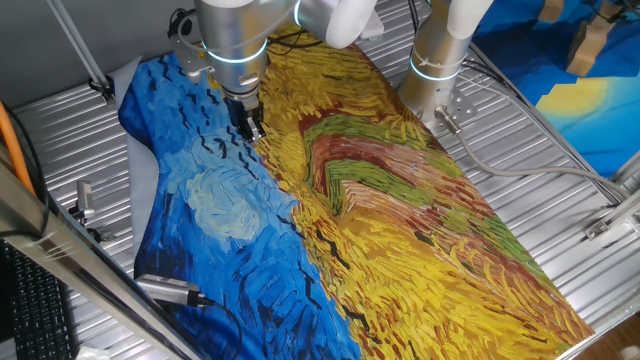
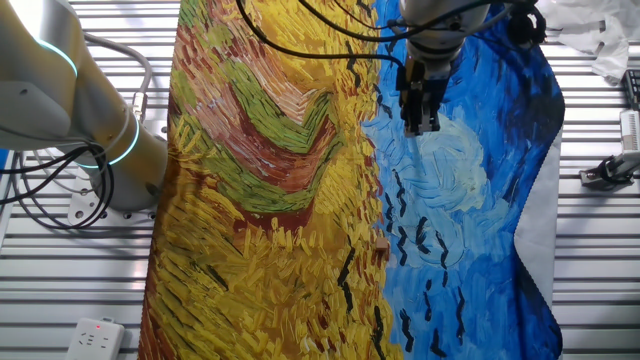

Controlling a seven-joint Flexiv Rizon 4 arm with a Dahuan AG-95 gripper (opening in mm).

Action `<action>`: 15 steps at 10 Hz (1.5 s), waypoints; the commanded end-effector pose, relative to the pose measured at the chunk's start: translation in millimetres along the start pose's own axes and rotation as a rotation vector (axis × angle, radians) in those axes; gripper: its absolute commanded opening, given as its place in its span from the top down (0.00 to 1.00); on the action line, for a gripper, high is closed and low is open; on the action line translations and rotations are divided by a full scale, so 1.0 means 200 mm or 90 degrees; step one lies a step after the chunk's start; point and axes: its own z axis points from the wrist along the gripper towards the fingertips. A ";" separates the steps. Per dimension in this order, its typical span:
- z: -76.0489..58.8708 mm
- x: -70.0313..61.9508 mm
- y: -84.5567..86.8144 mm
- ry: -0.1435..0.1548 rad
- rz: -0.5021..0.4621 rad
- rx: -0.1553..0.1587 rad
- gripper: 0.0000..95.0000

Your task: Pick up the small block on the left and move it to the right

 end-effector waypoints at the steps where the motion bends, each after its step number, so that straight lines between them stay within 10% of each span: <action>1: 0.00 0.00 0.00 -0.002 0.002 0.001 1.00; 15: 0.00 0.00 0.00 -0.001 0.003 0.001 1.00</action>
